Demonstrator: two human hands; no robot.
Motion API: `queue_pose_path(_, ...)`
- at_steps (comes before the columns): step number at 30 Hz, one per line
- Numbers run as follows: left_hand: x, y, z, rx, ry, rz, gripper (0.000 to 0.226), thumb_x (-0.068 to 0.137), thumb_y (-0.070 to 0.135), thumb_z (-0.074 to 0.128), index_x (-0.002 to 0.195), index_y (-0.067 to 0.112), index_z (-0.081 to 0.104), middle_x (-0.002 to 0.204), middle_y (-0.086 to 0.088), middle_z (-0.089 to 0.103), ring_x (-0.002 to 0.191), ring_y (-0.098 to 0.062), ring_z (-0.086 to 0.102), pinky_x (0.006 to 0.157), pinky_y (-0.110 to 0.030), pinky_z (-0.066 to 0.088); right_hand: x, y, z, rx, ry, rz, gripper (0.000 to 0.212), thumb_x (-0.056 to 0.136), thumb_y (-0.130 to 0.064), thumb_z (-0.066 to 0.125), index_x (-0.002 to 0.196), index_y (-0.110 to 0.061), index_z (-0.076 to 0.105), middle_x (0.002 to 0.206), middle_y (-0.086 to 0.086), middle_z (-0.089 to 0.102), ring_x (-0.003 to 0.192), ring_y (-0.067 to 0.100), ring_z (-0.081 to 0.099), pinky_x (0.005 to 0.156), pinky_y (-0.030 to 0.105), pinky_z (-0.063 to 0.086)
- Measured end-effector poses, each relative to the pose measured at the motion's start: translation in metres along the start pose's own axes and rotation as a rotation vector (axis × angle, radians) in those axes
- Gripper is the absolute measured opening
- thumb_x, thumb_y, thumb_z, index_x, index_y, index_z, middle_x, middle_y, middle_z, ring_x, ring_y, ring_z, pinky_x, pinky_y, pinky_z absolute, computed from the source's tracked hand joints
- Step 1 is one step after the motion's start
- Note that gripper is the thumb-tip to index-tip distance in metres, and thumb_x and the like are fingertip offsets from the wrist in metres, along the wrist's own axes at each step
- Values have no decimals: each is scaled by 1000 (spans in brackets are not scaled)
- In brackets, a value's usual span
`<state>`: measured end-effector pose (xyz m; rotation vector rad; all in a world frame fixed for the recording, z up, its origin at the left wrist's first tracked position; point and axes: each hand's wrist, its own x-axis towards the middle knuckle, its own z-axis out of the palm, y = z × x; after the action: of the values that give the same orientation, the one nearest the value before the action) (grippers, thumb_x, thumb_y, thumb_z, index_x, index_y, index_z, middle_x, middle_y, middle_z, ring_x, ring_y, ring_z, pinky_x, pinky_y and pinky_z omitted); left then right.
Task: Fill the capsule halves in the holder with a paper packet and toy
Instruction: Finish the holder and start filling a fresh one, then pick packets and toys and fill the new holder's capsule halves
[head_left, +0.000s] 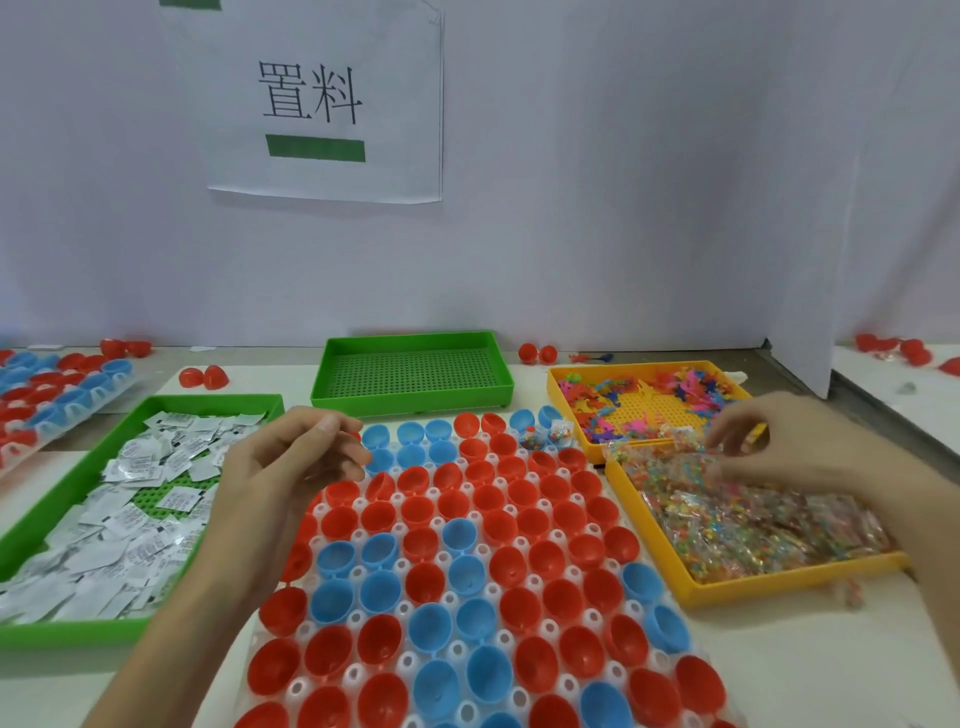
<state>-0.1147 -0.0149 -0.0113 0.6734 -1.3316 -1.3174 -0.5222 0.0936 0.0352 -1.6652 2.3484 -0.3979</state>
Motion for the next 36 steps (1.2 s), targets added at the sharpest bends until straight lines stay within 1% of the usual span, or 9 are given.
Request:
queue_pose_path(11,3,8,-4,45,58,8,18,87,19,60,82,14,76,78,-12,71,72,-23,66,71,-26,58,-13,12,20,227,274,24,23,72,-9,87,72,-29,74,71,-11,73,66,7,69,54,20,47)
queue_pose_path(16,10,9,-44,828,424,99,16,93,22,65,99,35,73,105,12,73,96,-9,66,83,-41,52,-15,15,17,380,419,65,27,79,-4,79,78,-31,74,74,-14,73,68,5,69,54,27,50)
queue_pose_path(19,18,-5,-85,1300,432,-141,33,90,20,69,123,22,66,133,-16,61,120,-40,55,100,-58,45,-13,15,20,450,541,78,29,83,-5,75,80,-33,73,78,-18,72,74,7,68,57,29,51)
queue_pose_path(21,20,-15,-104,1424,425,-289,32,85,18,72,118,18,70,127,-21,65,112,-44,59,93,-55,51,-11,14,22,490,610,65,28,84,-6,74,81,-33,72,80,-16,72,80,10,68,62,36,57)
queue_pose_path(24,20,-27,-119,1299,483,-315,19,80,9,70,89,25,74,84,-17,76,69,-38,70,58,-42,57,-10,9,25,556,663,-1,26,84,-9,76,82,-35,72,82,-15,73,82,5,68,60,29,56)
queue_pose_path(27,18,-36,-134,1093,509,-354,23,82,4,64,77,26,69,42,-6,60,26,-27,49,34,-29,43,-10,0,27,706,627,-107,28,83,-8,76,82,-36,74,82,-17,74,76,0,68,60,15,53)
queue_pose_path(30,20,-38,-141,1075,499,-291,31,82,5,61,83,35,69,55,-7,63,33,-28,52,41,-34,48,-10,-12,33,838,537,-178,28,82,-4,76,86,-32,76,85,-7,76,78,8,72,67,12,54)
queue_pose_path(33,18,-28,-127,1090,529,-90,26,88,21,63,97,45,62,81,-2,70,66,-30,66,66,-51,60,-10,-25,42,935,447,-227,27,83,0,74,88,-26,77,89,0,76,82,15,72,67,17,56)
queue_pose_path(36,19,-10,-106,1045,528,138,31,93,26,66,122,34,57,90,0,73,78,-16,68,78,-46,58,-14,-41,50,970,379,-285,27,82,1,73,88,-25,76,90,3,76,82,19,72,68,24,59)
